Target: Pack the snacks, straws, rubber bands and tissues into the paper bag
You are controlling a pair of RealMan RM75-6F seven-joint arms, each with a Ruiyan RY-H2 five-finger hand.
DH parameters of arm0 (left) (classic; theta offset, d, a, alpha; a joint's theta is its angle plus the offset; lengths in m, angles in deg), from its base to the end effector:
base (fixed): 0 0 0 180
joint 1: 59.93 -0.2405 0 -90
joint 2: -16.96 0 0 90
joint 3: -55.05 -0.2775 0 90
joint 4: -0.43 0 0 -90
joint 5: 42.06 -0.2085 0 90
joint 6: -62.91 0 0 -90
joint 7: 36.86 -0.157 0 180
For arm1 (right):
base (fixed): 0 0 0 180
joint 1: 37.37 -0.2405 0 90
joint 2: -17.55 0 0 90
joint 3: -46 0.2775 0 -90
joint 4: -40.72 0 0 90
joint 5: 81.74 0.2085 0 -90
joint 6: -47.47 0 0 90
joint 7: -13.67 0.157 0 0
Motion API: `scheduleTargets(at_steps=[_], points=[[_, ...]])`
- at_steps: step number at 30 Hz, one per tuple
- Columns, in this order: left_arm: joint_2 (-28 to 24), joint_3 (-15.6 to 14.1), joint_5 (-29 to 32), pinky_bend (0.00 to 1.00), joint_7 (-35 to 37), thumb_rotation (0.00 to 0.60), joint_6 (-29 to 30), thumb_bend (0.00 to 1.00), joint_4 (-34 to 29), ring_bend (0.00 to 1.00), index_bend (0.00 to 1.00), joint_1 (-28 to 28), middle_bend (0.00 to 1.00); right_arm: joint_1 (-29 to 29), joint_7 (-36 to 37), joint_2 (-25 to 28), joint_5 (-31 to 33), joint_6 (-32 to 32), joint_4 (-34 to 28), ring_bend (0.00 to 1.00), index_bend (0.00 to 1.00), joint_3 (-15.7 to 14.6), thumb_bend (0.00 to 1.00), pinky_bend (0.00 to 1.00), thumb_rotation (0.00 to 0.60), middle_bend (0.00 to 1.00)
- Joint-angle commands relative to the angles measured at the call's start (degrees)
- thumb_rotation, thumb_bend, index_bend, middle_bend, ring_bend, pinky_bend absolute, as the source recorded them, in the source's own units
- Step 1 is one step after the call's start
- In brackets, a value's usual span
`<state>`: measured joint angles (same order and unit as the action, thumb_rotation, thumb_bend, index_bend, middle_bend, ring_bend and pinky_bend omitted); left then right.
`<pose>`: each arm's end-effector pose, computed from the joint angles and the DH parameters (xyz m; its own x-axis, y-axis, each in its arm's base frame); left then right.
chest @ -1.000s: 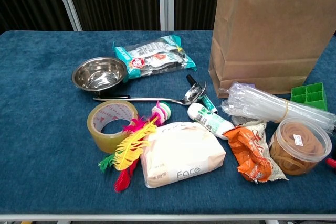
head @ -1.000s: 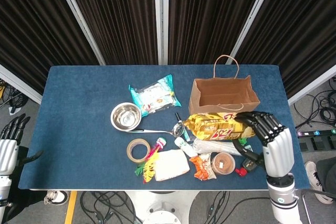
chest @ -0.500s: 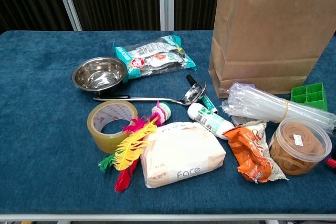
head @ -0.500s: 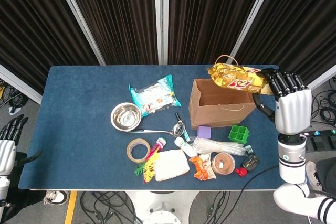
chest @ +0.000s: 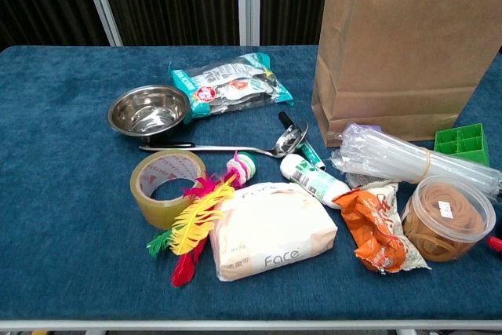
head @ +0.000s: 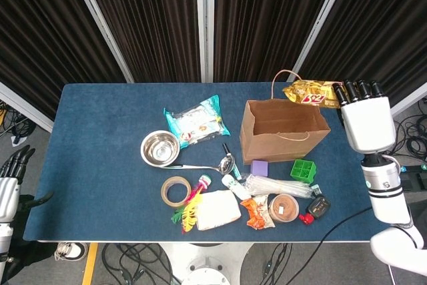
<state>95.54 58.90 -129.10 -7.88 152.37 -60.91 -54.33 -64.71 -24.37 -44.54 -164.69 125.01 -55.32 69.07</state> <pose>-0.3928 0.2079 0.1507 0.1829 -0.1022 0.9778 0.9810 -0.0467 -0.1884 -0.1727 -0.3540 0.2223 0.7081 0.4779 0.5198 -0.5477 -0.0928 0.8315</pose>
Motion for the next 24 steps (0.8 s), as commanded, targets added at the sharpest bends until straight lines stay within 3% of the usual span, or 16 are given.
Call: scheduleTargets(at_steps=[1,5,17,20,24], points=[[0.01,0.04,-0.06,0.14,-0.02,0.600,0.27,0.02,0.09,0.01,0.09,-0.09,0.14,-0.36,-3.38,2.39,2.29,-3.72,-1.32,0.37,0.53,-2.29,0.31,0.46,0.600,0.45],[0.18,0.23,0.01,0.14,-0.02,0.600,0.17,0.02,0.20,0.01,0.09,0.12,0.14,-1.54,-5.34,2.75,2.53,-6.62,-1.01,0.37,0.53,-4.29,0.31,0.46,0.600,0.45],[-0.03,0.65,0.50,0.14,0.25,0.600,0.03,0.02,0.13,0.01,0.09,0.20,0.14,-4.01,-5.23,1.08,0.30,-7.56,-1.43,0.37,0.54,-6.76,0.28,0.46,0.600,0.45],[0.14,0.63,0.58,0.14,0.60,0.600,0.09,0.02,0.36,0.01,0.09,0.09,0.14,-4.43,-5.05,1.47,0.02,-8.10,-1.75,0.35,0.52,-7.25,0.21,0.43,0.600,0.42],[0.41,0.53,0.58,0.14,0.85,0.600,-0.05,0.02,0.80,0.01,0.09,0.05,0.14,-4.77,-3.88,2.23,-0.05,-8.20,-2.64,0.23,0.36,-7.40,0.02,0.31,0.600,0.33]])
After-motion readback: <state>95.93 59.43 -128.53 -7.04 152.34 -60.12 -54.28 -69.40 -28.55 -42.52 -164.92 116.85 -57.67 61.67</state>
